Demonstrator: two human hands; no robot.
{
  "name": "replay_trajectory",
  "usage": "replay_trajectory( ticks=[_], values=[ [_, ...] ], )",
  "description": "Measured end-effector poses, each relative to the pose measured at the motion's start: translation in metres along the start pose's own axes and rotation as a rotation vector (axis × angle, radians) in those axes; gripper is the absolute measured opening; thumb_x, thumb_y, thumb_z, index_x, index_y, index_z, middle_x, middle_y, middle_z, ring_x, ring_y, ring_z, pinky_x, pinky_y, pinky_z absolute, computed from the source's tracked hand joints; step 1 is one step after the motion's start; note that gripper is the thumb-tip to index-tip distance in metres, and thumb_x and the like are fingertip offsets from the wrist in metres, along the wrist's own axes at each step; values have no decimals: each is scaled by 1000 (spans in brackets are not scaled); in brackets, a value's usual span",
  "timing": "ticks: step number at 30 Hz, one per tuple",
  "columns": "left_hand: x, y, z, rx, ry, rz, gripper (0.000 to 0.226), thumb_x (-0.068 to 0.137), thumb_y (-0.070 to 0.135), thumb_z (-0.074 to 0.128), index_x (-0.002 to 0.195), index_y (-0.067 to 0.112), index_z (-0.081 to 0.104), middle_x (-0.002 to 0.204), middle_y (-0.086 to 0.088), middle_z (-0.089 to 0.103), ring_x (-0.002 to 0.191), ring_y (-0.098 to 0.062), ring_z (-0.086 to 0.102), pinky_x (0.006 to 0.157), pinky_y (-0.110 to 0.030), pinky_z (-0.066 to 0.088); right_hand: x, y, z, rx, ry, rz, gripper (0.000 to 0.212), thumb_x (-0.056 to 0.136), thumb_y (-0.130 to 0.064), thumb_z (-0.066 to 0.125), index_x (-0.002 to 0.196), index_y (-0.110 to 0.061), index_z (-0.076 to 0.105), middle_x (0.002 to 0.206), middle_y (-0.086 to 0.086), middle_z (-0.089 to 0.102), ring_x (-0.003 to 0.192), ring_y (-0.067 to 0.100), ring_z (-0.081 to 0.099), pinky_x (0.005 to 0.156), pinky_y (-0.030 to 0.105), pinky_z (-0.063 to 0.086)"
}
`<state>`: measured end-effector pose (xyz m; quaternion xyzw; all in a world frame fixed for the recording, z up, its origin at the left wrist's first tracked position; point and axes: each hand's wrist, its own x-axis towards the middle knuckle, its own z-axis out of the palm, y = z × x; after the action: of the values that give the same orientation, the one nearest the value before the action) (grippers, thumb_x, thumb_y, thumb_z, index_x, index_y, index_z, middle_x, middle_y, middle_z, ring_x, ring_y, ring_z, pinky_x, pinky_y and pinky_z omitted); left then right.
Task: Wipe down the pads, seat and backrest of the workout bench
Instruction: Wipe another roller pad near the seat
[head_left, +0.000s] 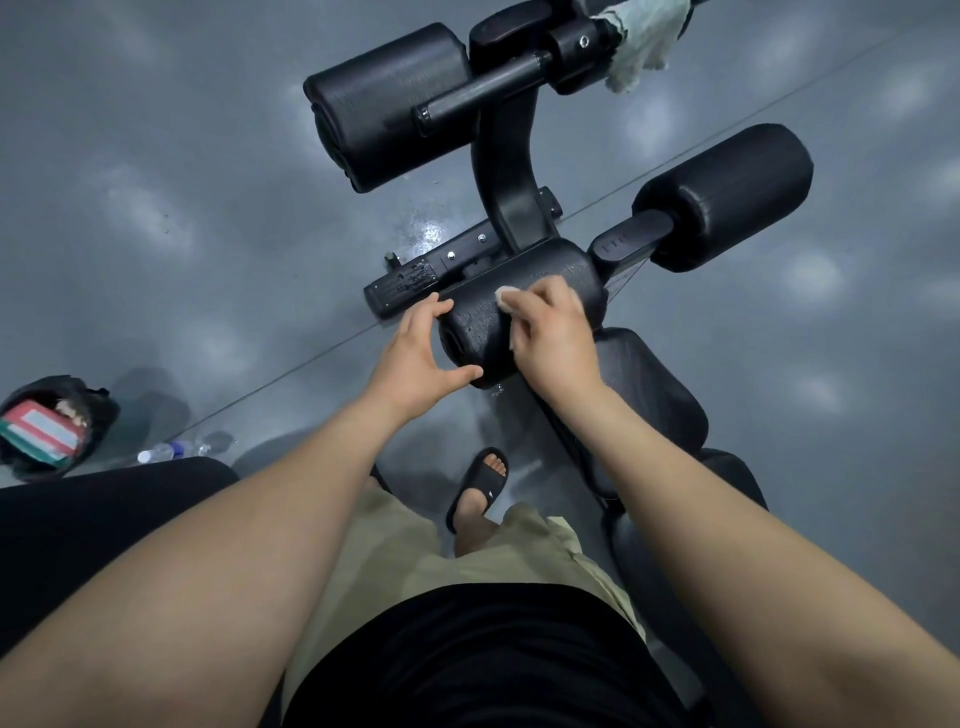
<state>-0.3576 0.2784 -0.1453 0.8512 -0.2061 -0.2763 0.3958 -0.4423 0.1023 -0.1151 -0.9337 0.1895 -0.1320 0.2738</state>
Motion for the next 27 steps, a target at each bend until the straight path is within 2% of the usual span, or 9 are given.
replay_trajectory(
  ticks=[3, 6, 10, 13, 17, 20, 24, 27],
  values=[
    [2, 3, -2, 16, -11, 0, 93, 66, 31, 93, 144, 22, 41, 157, -2, 33, 143, -14, 35, 119, -31, 28, -7, -5, 1, 6, -111, -102, 33, 86, -3, 61, 116, -15, 71, 99, 10, 54, 88, 32, 53, 70, 39, 52],
    [3, 4, -3, 38, -22, 8, 92, 68, 34, 92, 143, 21, 41, 156, -2, 33, 143, -13, 34, 118, -27, 27, -6, 4, -8, 5, -122, -114, 34, 86, -5, 60, 117, -14, 70, 100, 10, 55, 90, 34, 55, 76, 40, 52],
    [5, 4, -5, 39, -13, 6, 78, 78, 40, 83, 141, 22, 42, 155, 1, 35, 142, -12, 35, 115, -26, 27, 4, 25, -21, -19, 22, 64, 26, 93, -9, 58, 115, -15, 70, 104, 8, 54, 94, 35, 55, 83, 42, 52],
    [4, 5, -5, 43, -13, 9, 75, 81, 40, 81, 141, 21, 42, 154, 0, 35, 141, -12, 36, 115, -28, 29, 8, 28, -20, -31, 43, 160, 26, 94, -9, 57, 116, -16, 69, 104, 9, 53, 96, 35, 55, 82, 45, 53],
    [4, 7, -5, 45, -6, 10, 75, 79, 38, 83, 140, 19, 44, 152, -1, 36, 139, -12, 38, 114, -27, 30, -3, 17, -22, 14, -92, -37, 37, 85, -4, 58, 120, -13, 68, 99, 10, 52, 91, 34, 53, 79, 39, 51],
    [5, 9, -6, 48, -6, 10, 74, 78, 38, 84, 138, 19, 45, 150, -1, 37, 136, -11, 39, 112, -24, 30, -2, 21, -28, -11, -142, -122, 36, 87, -8, 58, 121, -13, 68, 100, 9, 53, 90, 32, 54, 78, 36, 50],
    [4, 10, -6, 70, 8, 21, 72, 76, 39, 85, 134, 21, 47, 148, 1, 38, 136, -12, 41, 109, -25, 32, 15, 44, -28, -1, 21, 100, 26, 96, -22, 49, 116, -22, 66, 105, 3, 49, 85, 32, 61, 78, 46, 56],
    [-2, 10, -3, 101, 35, 49, 72, 76, 40, 85, 134, 21, 47, 149, 2, 37, 137, -12, 40, 110, -29, 35, 27, 44, -32, -24, 116, 252, 24, 95, -12, 49, 110, -15, 67, 106, 9, 52, 92, 33, 58, 81, 46, 54]
  ],
)
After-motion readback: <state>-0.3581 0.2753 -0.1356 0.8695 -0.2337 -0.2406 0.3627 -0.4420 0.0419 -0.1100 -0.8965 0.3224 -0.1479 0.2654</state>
